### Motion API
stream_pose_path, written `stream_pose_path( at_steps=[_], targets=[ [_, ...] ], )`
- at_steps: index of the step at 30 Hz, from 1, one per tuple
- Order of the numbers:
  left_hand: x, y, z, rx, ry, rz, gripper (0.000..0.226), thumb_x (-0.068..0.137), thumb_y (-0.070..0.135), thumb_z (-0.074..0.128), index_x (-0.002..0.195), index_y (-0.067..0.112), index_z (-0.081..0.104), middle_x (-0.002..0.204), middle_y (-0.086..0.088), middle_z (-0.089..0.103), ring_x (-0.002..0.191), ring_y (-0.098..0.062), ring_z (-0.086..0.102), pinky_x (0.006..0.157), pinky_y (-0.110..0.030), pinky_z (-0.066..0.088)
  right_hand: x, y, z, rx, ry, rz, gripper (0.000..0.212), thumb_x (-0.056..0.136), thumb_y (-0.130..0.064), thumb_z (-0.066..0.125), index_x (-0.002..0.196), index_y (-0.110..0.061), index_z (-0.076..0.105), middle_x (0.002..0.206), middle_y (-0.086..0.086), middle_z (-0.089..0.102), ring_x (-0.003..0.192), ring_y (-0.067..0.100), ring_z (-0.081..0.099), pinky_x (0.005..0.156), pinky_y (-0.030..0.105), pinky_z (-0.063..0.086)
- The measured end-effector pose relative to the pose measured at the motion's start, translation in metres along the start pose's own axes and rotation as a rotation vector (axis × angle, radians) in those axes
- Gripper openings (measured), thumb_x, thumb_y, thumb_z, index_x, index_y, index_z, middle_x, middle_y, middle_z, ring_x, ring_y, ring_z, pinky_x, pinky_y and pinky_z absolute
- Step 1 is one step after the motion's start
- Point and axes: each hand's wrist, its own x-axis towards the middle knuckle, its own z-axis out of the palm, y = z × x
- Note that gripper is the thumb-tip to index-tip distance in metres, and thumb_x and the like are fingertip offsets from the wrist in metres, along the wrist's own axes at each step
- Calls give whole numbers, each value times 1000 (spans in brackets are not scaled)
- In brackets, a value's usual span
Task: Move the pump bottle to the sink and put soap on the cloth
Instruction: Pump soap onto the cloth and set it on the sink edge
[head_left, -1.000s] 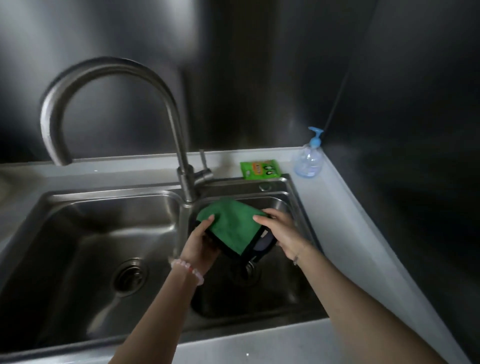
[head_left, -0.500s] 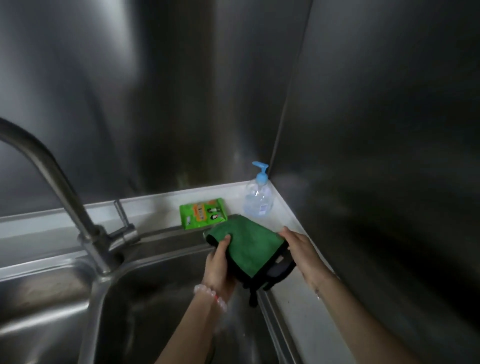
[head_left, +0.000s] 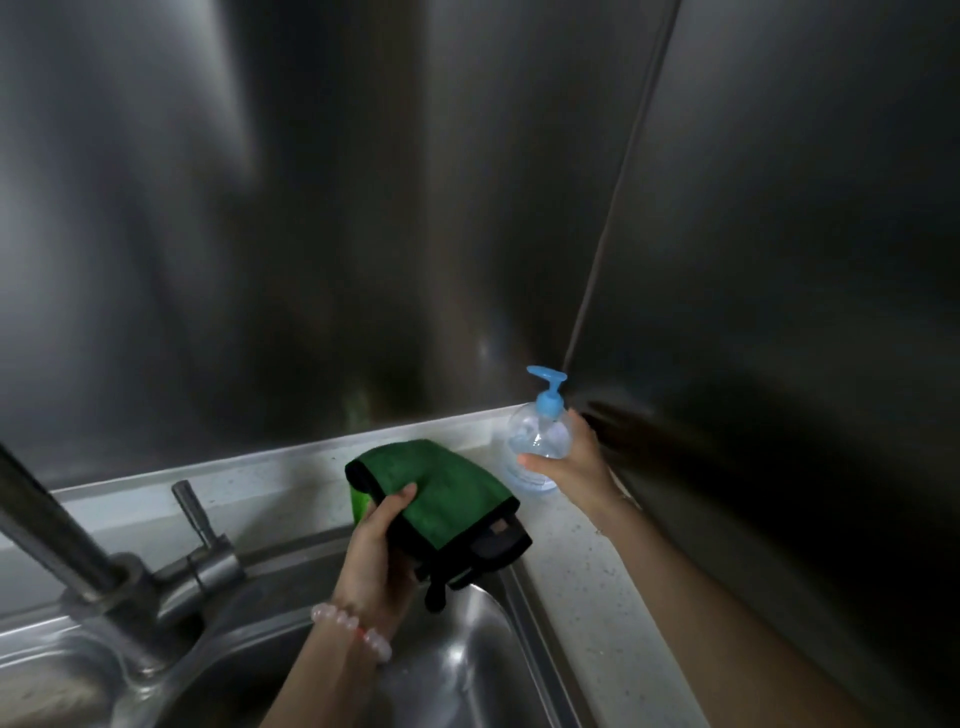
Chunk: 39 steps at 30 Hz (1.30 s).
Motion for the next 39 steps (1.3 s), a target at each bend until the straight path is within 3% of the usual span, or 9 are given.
stream_pose_path(
  at_steps=[3, 6, 12, 16, 22, 25, 32, 35, 39],
  targets=[
    [6, 0, -4, 12, 6, 12, 47, 72, 26, 63, 118, 15, 60, 121, -16, 65, 108, -32, 62, 86, -41, 46, 1, 1, 1, -23, 14, 32, 71, 56, -25, 80, 122, -25, 53, 120, -3, 59, 110, 14, 58, 92, 35, 50],
    [11, -6, 1, -4, 45, 51, 25, 80, 21, 60, 104, 18, 66, 118, -15, 67, 109, -33, 62, 98, -50, 45, -9, -2, -1, -30, 126, 42, 67, 58, -18, 83, 120, -19, 55, 118, -2, 58, 109, 15, 56, 85, 25, 46],
    [14, -13, 41, 287, -3, 176, 16, 87, 23, 56, 94, 14, 67, 97, -14, 68, 85, -29, 65, 83, -44, 52, -42, -25, 1, 82, 63, -17, 78, 55, -14, 86, 126, -19, 52, 122, 0, 58, 108, 8, 58, 91, 25, 50],
    [23, -8, 53, 338, -44, 148, 32, 88, 31, 53, 109, 9, 64, 94, -13, 70, 78, -28, 67, 72, -37, 56, -65, -43, -15, 139, -94, -34, 64, 58, 2, 83, 110, -26, 57, 106, -5, 64, 80, -10, 63, 65, 8, 50],
    [29, -2, 58, 419, -161, -67, 52, 86, 48, 47, 110, 7, 66, 110, -21, 70, 101, -37, 66, 93, -45, 50, -83, -53, -27, 34, -279, -60, 72, 56, -8, 86, 119, -27, 59, 109, -9, 69, 98, 0, 66, 82, 23, 56],
    [29, -3, 60, 447, -169, -50, 48, 89, 46, 43, 106, 9, 68, 105, -17, 72, 93, -32, 69, 83, -40, 53, -83, -50, -28, 29, -259, -58, 74, 55, -11, 87, 122, -22, 58, 114, -2, 69, 103, 9, 66, 89, 30, 55],
    [27, -9, 48, 316, -76, -36, 37, 87, 44, 49, 92, 14, 71, 89, -9, 76, 80, -29, 71, 78, -44, 54, -72, -45, -30, 39, -102, -66, 51, 61, 3, 81, 90, -35, 62, 83, -16, 68, 72, -14, 63, 62, 7, 47],
    [22, -9, 40, 261, -74, -30, 34, 87, 38, 52, 95, 11, 70, 87, -10, 76, 84, -31, 69, 86, -51, 52, -65, -37, -28, 45, -20, -65, 50, 62, 0, 80, 96, -31, 62, 89, -11, 69, 76, -7, 64, 67, 10, 49],
    [14, -10, 23, 138, -79, 10, 29, 94, 27, 41, 93, 11, 65, 78, -4, 77, 71, -20, 73, 61, -36, 60, -49, -28, -22, 66, 85, -27, 53, 63, -7, 81, 109, -21, 57, 98, -5, 60, 82, 2, 58, 66, 10, 47]
  ],
)
